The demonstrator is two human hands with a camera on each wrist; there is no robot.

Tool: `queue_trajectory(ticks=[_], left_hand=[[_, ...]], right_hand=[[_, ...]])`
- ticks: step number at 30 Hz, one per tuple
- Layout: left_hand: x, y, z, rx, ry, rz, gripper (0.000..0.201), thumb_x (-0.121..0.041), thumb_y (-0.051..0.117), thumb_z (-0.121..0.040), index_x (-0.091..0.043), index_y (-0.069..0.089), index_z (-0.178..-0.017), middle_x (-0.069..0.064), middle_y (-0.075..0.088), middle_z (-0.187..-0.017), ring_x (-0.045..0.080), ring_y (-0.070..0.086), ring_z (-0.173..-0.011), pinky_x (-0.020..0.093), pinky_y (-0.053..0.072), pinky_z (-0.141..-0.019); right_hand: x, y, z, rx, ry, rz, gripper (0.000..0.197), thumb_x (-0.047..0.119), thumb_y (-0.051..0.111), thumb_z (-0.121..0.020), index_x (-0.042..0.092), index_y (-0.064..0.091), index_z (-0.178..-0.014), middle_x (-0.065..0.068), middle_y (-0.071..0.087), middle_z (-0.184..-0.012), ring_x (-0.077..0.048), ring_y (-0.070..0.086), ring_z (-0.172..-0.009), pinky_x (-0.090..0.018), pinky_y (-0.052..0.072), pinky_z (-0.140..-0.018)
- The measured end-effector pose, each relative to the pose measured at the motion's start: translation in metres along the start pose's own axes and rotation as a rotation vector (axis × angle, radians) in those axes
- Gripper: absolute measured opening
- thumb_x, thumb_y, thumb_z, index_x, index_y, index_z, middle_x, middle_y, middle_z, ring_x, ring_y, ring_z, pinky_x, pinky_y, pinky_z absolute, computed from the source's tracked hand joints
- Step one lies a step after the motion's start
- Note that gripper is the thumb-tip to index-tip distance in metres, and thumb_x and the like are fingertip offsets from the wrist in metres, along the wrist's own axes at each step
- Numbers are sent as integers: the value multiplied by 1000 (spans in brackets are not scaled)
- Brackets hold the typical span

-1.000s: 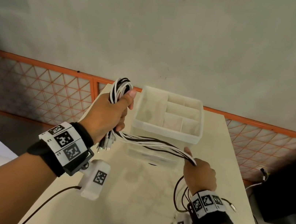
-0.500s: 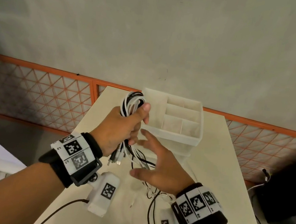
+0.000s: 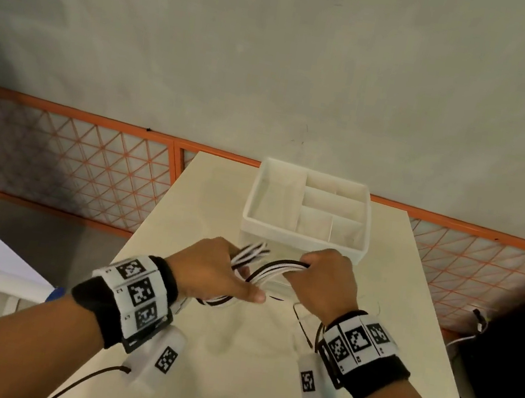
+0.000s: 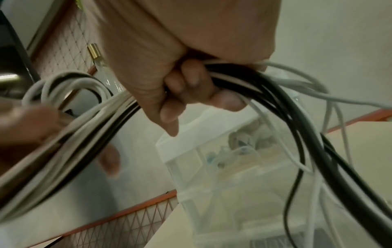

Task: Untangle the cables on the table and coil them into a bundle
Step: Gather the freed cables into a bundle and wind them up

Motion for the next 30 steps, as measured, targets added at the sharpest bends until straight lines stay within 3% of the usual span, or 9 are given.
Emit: queue_trajectory(ticks=[4,9,11,13,17,20,23,26,30], left_hand=[[5,12,-13,-88,-30,-42,23,-39,79,-75,-24,65,-66,-7,59,-57,10,55,-55,22,41,-56],[23,-8,-20,-264,-129,253,28,-33,80,-76,-7,71,-69,-5,49,-38,16,46,-39,23,38,-51],[26,-16,-20,-311,-136,349,28,-33,79,-78,-8,72,-68,-3,47,-37,16,44,-39,23,37,-50],[25,-14,-21,-264,-134,412,28,-32,78,-80,-5,76,-74,-1,50,-46,15,42,-43,22,38,-47],[16,0,-26,-138,-83,436,31,-33,70,-88,-4,77,-80,7,76,-82,17,47,-61,26,44,-54],[3,5,-28,-105,-52,435,38,-39,57,-95,-8,73,-82,4,78,-82,16,60,-77,28,45,-78],[-8,9,-24,-52,-53,603,34,-40,53,-95,-8,62,-84,11,72,-73,25,62,-76,40,49,-81],[-17,15,-18,69,8,726,70,-74,56,-77,-5,58,-89,12,61,-74,34,68,-79,46,56,-87],[-27,16,-15,43,92,619,83,-77,61,-65,0,71,-95,14,74,-90,26,73,-85,36,57,-82]], right_hand=[[10,-5,2,-11,-53,-17,27,14,63,-69,13,50,-46,-1,51,-48,-22,51,-56,-29,43,-51],[8,-16,5,145,-114,-233,50,38,78,-82,15,46,-51,4,40,-48,-9,38,-44,-21,33,-48],[-3,-17,7,228,-69,-402,43,39,75,-87,9,61,-61,2,45,-53,-14,42,-52,-26,38,-54],[-6,-19,9,244,-67,-550,30,31,71,-93,3,76,-84,1,46,-56,-19,40,-56,-29,39,-57],[12,-24,14,118,-222,-677,39,24,65,-98,-15,65,-94,-11,32,-63,-29,27,-60,-32,30,-56],[31,-21,20,64,-308,-670,26,27,63,-99,3,73,-92,-9,32,-64,-29,27,-60,-32,28,-58],[40,-20,25,-15,-324,-671,17,28,63,-99,30,77,-108,11,43,-54,-8,35,-50,-21,34,-54],[43,-16,28,-89,-365,-635,28,27,64,-98,36,67,-124,15,74,-74,-4,66,-67,-14,50,-66],[64,6,44,-147,-560,-378,19,8,55,-98,15,73,-96,4,64,-75,-4,55,-58,-19,48,-56]])
Point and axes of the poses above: each hand's wrist, its own z-axis away from the middle knuckle, its own y-axis out of the palm, x = y × z, the point moved 9 cm from there along -z, towards the middle knuckle
